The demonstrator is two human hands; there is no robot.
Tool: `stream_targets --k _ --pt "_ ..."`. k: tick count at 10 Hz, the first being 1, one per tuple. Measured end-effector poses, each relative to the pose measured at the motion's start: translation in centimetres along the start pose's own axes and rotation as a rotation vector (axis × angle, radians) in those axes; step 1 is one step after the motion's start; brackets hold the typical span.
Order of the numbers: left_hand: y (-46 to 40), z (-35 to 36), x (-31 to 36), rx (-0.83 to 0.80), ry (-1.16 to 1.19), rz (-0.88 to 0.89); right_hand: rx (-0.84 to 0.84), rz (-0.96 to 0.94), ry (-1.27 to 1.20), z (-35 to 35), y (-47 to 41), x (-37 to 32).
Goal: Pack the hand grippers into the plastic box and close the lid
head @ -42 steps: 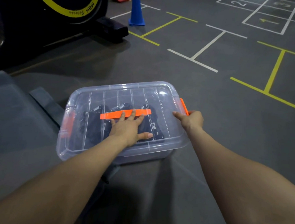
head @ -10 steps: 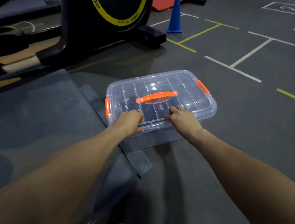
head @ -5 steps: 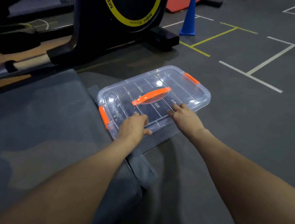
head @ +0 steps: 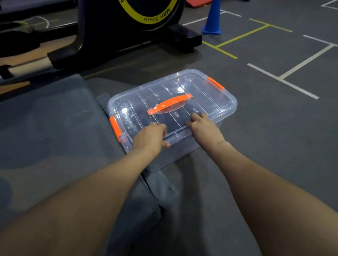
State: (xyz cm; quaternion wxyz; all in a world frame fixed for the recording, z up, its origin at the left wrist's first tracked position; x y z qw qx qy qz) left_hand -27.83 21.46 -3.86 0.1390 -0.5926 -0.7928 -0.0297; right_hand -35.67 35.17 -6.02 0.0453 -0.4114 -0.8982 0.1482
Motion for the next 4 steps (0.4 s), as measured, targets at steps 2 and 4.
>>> stream_targets --k 2,4 --pt "1.7 -1.3 -0.4 -0.053 -0.021 0.029 -0.071 0.060 0.021 -0.9 1.1 -1.2" --pt "5.1 -7.6 -2.0 0.020 -0.002 0.005 -0.133 0.011 0.027 -6.8 1.5 -5.0"
Point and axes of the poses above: each hand's wrist, its own y-axis away from the middle knuckle, its own z-axis out of the palm, x = y × z, the point moved 2 cm from there along -y, towards the middle knuckle, and after that the axes turned 15 degrees about x, right-handed, at the moved point
